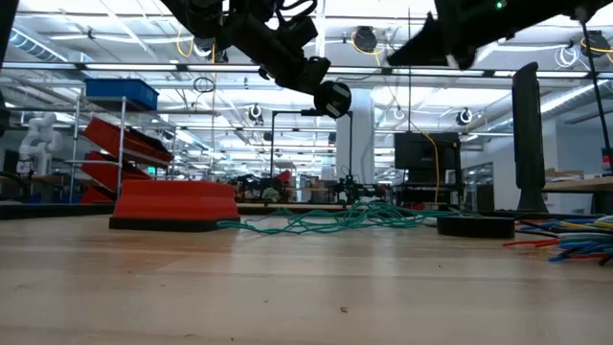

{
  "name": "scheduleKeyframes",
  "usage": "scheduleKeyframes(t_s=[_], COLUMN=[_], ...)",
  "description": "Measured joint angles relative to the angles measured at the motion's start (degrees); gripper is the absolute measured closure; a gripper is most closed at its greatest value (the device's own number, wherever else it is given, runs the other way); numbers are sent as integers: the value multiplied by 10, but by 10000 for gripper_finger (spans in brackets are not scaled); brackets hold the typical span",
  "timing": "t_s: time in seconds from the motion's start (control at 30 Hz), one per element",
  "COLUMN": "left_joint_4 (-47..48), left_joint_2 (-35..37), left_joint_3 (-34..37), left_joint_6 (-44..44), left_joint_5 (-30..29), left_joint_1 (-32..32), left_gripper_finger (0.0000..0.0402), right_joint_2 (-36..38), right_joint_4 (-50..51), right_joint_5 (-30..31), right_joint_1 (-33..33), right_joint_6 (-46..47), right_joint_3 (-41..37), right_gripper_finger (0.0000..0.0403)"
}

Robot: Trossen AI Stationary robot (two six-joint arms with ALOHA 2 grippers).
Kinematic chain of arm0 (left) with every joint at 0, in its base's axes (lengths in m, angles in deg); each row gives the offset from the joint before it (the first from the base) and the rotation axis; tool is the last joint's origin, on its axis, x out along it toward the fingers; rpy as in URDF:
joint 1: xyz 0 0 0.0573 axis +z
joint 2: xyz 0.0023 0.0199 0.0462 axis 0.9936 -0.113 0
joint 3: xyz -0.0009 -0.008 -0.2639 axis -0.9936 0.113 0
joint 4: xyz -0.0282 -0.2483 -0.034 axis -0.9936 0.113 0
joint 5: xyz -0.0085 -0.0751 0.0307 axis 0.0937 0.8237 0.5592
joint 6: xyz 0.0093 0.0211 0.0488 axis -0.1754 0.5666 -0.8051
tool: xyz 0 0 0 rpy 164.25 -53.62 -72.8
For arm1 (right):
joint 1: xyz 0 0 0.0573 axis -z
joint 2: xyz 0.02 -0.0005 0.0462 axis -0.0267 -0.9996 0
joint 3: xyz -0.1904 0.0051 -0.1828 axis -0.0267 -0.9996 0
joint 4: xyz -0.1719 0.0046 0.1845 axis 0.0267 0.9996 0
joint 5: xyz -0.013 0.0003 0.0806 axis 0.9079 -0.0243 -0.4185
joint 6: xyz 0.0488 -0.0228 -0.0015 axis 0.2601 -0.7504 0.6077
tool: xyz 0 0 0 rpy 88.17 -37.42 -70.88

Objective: Coiling cords
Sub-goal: Uncoil the green wire cable from the spool

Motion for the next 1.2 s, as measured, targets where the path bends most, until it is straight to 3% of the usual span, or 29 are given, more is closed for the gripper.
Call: scheduleKeyframes(t_s=[0.13, 0.4, 0.57, 0.67, 1.0, 1.2], left_joint_4=[-1, -1, 2, 1, -2, -23], left_joint_2=[0, 0, 0, 0, 0, 0], left_joint_3=[0, 0, 0, 0, 0, 0], left_joint_6=[3, -33, -52, -56, -56, -56], left_joint_5=[11, -10, -23, -27, -28, -23], left_joint_1=[-10, -36, -41, -41, -41, -50], left_gripper_finger=[402, 402, 402, 402, 402, 402], right_joint_2=[30, 38, 38, 38, 38, 18], right_joint_4=[98, 329, 391, 380, 337, 129], right_joint_5=[64, 61, 34, 3, -26, -35], right_joint_1=[13, 66, 69, 61, 27, 26], right_joint_6=[49, 212, 247, 227, 193, 108], right_joint_3=[0, 0, 0, 0, 0, 0], right_gripper_finger=[403, 403, 401, 372, 178, 160])
